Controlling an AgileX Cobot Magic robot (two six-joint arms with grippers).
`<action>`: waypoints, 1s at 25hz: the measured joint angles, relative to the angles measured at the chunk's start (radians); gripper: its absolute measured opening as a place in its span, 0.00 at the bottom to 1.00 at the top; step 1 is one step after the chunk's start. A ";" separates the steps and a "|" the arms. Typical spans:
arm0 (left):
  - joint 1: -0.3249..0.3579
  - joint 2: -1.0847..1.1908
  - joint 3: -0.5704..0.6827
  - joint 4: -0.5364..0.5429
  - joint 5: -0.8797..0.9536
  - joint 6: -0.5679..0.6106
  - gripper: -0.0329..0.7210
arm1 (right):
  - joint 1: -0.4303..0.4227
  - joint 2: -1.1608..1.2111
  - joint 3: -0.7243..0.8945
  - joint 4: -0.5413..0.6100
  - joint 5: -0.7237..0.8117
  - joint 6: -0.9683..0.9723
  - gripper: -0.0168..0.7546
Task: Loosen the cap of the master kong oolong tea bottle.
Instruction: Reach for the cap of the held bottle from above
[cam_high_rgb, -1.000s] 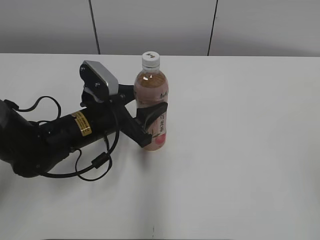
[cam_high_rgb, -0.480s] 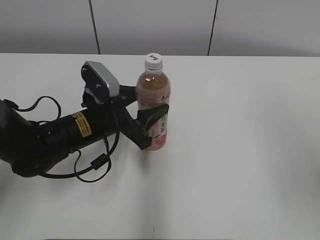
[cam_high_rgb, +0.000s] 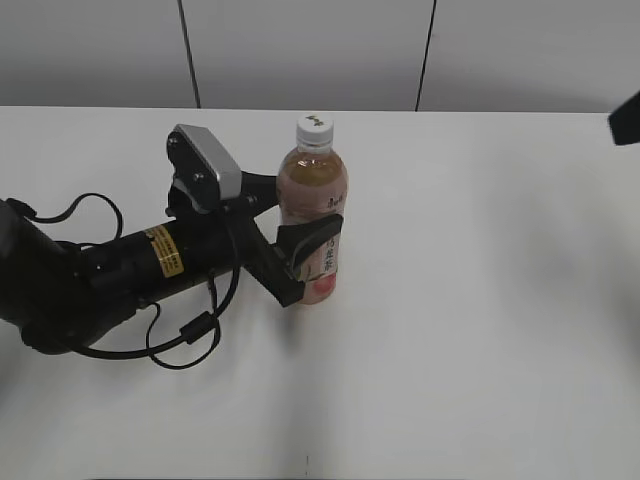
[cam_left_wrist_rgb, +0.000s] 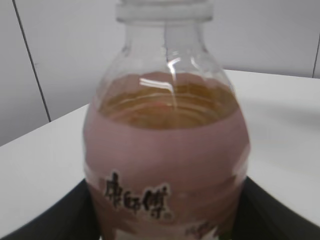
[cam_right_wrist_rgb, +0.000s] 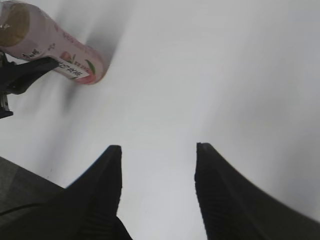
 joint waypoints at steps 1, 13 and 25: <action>0.000 0.000 0.000 0.001 -0.001 0.000 0.60 | 0.028 0.033 -0.024 0.000 0.002 0.007 0.49; 0.000 -0.011 0.000 0.002 0.018 0.000 0.60 | 0.403 0.354 -0.450 -0.108 0.107 0.340 0.49; 0.000 -0.104 0.000 0.023 0.188 0.027 0.60 | 0.449 0.538 -0.638 -0.096 0.192 0.434 0.49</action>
